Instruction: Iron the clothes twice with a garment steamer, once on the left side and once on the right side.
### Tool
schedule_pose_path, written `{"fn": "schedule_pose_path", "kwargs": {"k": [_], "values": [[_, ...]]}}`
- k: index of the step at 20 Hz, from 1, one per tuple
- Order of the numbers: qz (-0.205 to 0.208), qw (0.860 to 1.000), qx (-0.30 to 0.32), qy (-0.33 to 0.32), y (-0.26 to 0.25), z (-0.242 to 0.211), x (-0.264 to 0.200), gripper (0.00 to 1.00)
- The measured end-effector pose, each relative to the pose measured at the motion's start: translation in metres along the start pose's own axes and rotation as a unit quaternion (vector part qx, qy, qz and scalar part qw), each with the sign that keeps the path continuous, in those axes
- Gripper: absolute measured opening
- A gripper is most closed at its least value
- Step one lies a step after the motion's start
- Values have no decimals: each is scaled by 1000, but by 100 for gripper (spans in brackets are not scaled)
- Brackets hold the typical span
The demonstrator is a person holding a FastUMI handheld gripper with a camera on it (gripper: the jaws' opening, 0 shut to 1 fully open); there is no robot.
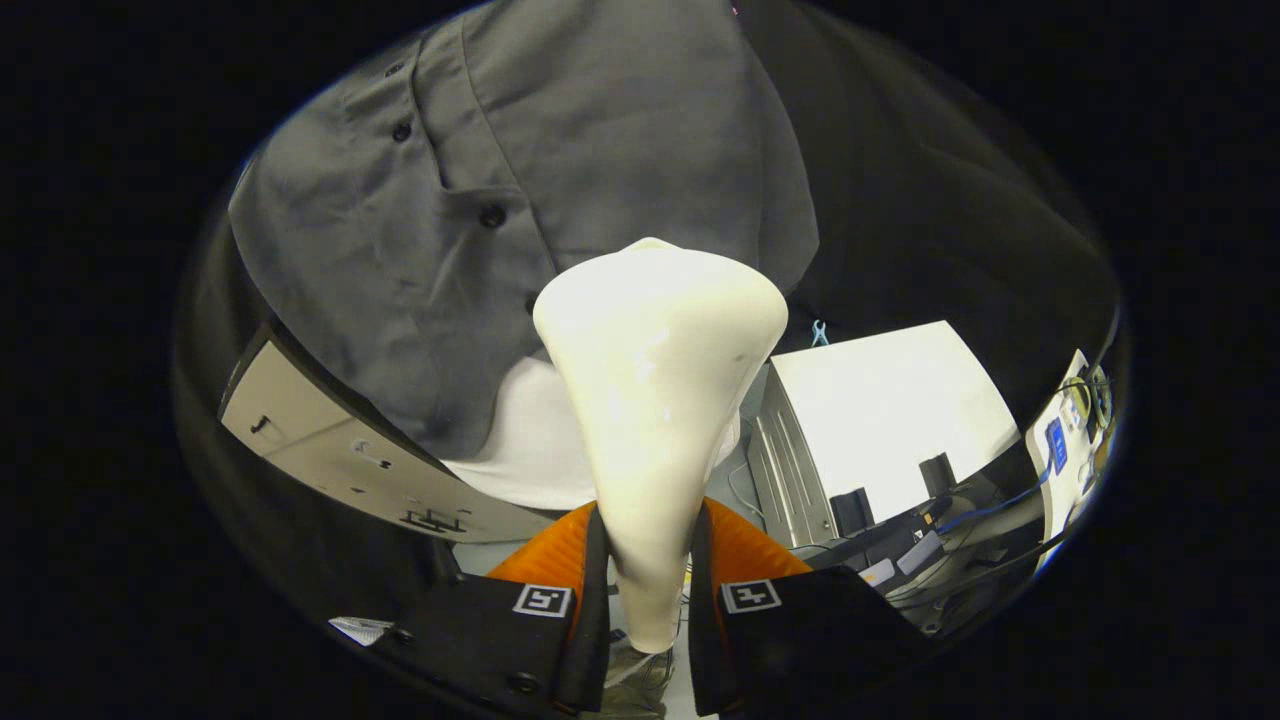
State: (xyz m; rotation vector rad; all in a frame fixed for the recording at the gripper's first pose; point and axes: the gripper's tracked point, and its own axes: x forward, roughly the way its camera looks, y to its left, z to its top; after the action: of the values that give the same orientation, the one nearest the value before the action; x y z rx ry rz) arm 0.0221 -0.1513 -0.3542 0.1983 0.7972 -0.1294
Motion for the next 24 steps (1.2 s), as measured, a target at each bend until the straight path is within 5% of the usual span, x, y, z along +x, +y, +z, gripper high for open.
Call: {"fn": "schedule_pose_path", "kwargs": {"k": [5, 12, 18, 24], "values": [[29, 995, -5, -92, 51, 82, -90, 40], [19, 967, -52, -249, 102, 183, -249, 40], [-6, 941, -43, -337, 97, 194, -331, 40], [-17, 940, -27, -340, 75, 172, -350, 40]]}}
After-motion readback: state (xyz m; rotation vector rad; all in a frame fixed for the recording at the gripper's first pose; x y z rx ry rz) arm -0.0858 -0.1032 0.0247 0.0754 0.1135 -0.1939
